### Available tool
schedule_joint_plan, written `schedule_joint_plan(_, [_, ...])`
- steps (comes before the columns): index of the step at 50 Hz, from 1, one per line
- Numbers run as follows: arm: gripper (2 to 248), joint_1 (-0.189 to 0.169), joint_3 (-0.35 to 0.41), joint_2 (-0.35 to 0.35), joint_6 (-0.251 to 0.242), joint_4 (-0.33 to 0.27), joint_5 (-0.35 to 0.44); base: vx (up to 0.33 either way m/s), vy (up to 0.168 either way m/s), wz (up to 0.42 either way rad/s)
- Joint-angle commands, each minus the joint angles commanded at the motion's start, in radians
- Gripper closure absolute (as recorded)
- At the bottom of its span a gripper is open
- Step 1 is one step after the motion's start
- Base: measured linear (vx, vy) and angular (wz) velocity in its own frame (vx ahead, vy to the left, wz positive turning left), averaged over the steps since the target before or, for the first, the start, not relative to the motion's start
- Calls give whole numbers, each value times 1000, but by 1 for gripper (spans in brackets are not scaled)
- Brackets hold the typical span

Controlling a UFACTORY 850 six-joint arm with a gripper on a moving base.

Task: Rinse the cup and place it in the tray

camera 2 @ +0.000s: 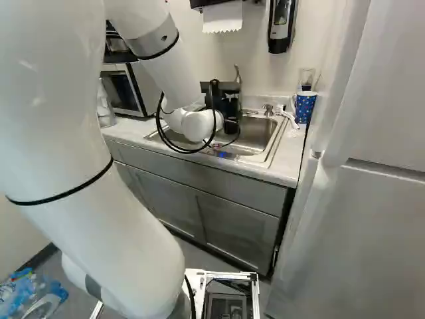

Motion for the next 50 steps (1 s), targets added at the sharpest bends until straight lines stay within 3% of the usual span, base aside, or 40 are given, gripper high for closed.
schedule_joint_plan(50, [125,0,0,0,0,0,0,0,0,0])
